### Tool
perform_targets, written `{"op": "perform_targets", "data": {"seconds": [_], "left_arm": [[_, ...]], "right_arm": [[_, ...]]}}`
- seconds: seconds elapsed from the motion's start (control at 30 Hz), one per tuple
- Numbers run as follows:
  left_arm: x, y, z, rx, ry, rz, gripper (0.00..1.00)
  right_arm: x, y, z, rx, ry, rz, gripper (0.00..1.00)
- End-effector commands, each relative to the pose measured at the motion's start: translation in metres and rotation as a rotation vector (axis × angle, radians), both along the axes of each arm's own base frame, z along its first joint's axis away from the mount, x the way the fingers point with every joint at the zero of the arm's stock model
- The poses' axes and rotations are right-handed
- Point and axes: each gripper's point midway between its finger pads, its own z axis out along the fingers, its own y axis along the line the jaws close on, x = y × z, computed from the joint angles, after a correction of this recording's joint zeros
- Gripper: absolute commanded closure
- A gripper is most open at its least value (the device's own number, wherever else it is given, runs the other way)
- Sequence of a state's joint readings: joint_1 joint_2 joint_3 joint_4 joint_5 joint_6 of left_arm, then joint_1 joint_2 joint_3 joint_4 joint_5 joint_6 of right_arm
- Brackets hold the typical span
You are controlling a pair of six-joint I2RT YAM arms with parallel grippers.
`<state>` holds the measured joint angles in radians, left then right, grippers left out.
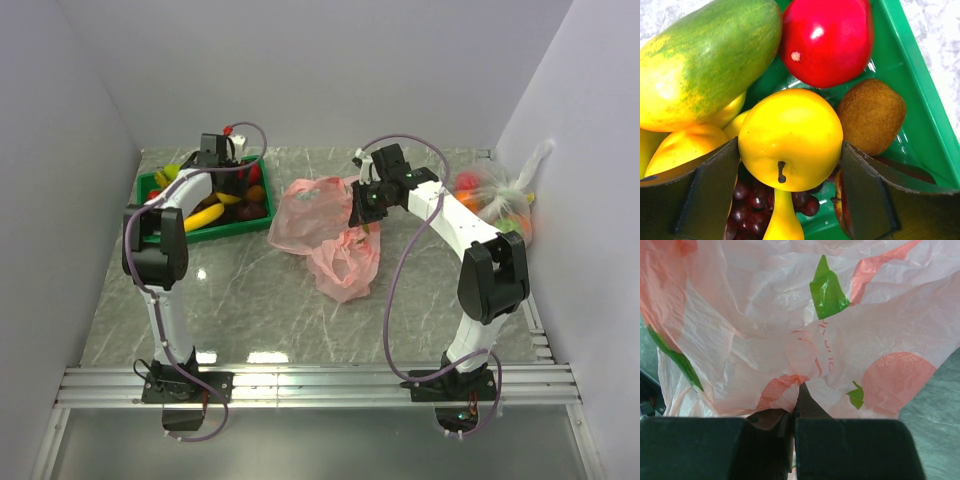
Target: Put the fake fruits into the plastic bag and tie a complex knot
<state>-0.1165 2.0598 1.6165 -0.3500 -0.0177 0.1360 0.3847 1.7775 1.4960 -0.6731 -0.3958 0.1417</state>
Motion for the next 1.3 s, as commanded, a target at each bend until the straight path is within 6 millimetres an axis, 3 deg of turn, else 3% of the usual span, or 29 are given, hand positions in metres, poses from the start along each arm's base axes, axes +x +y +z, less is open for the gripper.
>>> {"op": "perform_targets", "data": {"seconds": [0.0, 0.17, 0.3, 0.43, 0.53, 0.57, 0.63, 0.67, 0.7, 0.8, 0.93, 1.13, 1.27], "left_arm": [[-0.01, -0.023, 0.052, -0.082, -0.059, -0.053, 0.55], [-0.021, -0.021, 0.082, -0.085, -0.105, -0.066, 0.64], [-0.03, -0.02, 0.094, -0.086, -0.121, -0.074, 0.67], [-0.049, -0.03, 0.117, -0.166, -0.128, -0.133, 0.7], [-0.078, -0.049, 0.144, -0.256, -0.152, -0.228, 0.7], [-0.093, -0.058, 0.163, -0.293, -0.178, -0.284, 0.7], [-0.118, -0.07, 0.167, -0.346, -0.156, -0.349, 0.7], [-0.132, -0.076, 0.183, -0.372, -0.181, -0.396, 0.7], [-0.146, -0.082, 0.181, -0.405, -0.156, -0.429, 0.7], [-0.18, -0.096, 0.199, -0.48, -0.165, -0.53, 0.7], [-0.206, -0.115, 0.214, -0.54, -0.191, -0.626, 0.68], [-0.198, -0.15, 0.205, -0.522, -0.159, -0.677, 0.63], [-0.183, -0.178, 0.185, -0.489, -0.149, -0.711, 0.61]], "right_arm": [[0.001, 0.0, -0.005, 0.019, 0.017, -0.011, 1.0], [0.001, 0.0, -0.006, 0.021, 0.021, -0.019, 1.0], [0.002, 0.0, -0.006, 0.024, 0.018, -0.021, 1.0], [0.004, 0.0, -0.008, 0.026, 0.02, -0.029, 1.0], [0.005, 0.001, -0.01, 0.035, 0.03, -0.038, 1.0], [0.005, 0.001, -0.011, 0.039, 0.035, -0.04, 1.0], [0.005, 0.002, -0.013, 0.049, 0.05, -0.044, 1.0], [0.005, 0.003, -0.011, 0.057, 0.051, -0.044, 1.0], [0.004, 0.005, -0.01, 0.068, 0.055, -0.039, 1.0], [0.004, 0.007, -0.01, 0.091, 0.075, -0.049, 1.0], [0.003, 0.012, -0.008, 0.155, 0.115, -0.05, 1.0], [-0.001, 0.018, -0.003, 0.215, 0.139, -0.032, 1.0], [-0.007, 0.022, -0.002, 0.242, 0.159, -0.011, 1.0]]}}
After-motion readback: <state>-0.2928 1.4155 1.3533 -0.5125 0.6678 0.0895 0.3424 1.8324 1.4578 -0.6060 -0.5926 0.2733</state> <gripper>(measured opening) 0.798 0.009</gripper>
